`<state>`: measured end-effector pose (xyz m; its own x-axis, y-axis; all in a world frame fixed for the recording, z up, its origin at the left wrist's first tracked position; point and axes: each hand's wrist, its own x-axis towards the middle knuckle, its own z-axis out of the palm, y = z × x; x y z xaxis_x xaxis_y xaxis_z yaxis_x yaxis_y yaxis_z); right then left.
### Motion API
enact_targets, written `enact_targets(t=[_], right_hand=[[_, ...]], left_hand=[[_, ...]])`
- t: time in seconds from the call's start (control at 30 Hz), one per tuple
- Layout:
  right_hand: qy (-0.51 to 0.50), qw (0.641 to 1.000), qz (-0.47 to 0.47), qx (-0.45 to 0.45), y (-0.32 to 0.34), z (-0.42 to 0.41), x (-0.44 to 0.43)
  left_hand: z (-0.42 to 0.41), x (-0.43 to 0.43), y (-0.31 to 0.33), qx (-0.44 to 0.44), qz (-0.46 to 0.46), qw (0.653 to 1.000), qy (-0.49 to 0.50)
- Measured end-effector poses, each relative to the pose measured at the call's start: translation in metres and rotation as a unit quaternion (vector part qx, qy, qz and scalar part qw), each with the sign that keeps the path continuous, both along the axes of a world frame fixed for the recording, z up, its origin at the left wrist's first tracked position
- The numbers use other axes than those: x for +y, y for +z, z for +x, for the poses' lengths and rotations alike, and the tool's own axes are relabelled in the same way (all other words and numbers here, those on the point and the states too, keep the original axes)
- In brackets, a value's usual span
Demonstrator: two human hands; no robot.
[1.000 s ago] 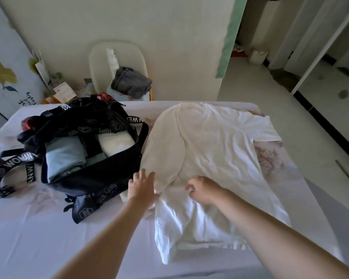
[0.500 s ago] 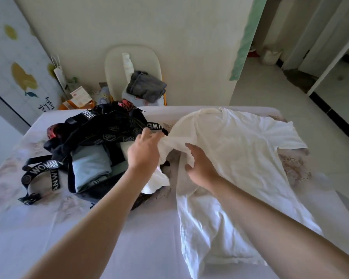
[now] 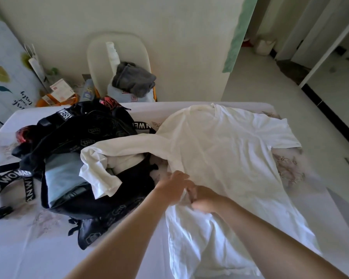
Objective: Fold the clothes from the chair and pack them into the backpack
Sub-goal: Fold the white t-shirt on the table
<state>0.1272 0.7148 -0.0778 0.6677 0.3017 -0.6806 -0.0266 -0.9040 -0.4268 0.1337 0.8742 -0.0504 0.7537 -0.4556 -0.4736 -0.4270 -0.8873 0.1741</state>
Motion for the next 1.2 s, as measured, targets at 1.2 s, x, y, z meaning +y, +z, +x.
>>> enact_targets(t=[1.2], right_hand=[[0.037,0.990,-0.032,0.136,0.025,-0.083,-0.051]], left_hand=[[-0.082,-0.014,-0.008,0.418,-0.061,0.904,0.066]])
